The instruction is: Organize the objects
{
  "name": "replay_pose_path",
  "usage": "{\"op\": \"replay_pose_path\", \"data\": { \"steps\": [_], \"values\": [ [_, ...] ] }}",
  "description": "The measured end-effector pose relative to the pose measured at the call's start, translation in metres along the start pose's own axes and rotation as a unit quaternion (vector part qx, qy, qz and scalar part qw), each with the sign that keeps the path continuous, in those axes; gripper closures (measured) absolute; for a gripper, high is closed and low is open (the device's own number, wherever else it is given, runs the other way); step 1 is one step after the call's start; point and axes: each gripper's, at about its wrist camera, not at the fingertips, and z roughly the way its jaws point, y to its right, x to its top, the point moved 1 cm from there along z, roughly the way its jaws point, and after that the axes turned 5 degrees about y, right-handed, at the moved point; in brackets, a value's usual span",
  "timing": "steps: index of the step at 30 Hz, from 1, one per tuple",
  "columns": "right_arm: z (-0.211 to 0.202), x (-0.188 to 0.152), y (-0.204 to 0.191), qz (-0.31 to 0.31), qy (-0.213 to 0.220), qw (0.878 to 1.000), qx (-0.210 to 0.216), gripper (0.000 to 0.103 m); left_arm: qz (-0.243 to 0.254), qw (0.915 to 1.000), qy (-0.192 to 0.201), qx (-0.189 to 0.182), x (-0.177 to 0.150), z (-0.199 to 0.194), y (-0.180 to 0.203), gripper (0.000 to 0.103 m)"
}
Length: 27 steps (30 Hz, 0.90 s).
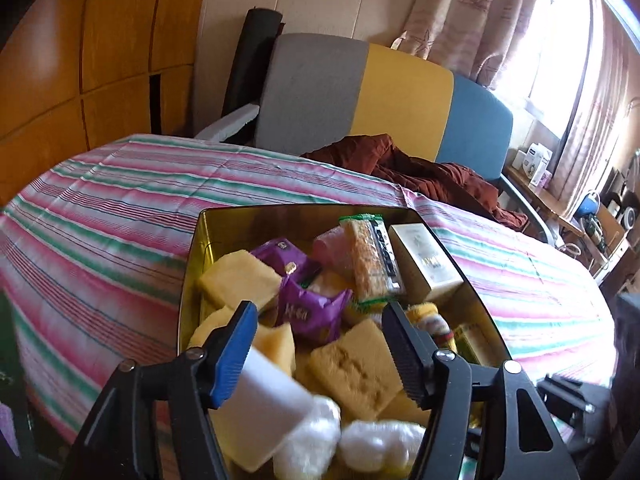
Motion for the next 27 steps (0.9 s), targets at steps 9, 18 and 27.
{"op": "replay_pose_path", "data": {
  "steps": [9,18,27],
  "values": [
    [-0.01,0.001,-0.003,-0.011,0.022,0.999,-0.043,0.031,0.026,0.9993,0.013,0.024,-0.013,-0.025,0.016,0.024],
    [-0.025,0.0,-0.002,-0.023,0.052,0.992,-0.111,0.025,0.044,0.9968,0.018,0.065,-0.024,-0.04,0.027,0.004],
    [-0.04,-0.001,0.009,-0.015,0.083,0.978,-0.19,0.025,0.043,0.9955,0.023,0.081,-0.029,-0.051,0.037,0.0]
  ]
}}
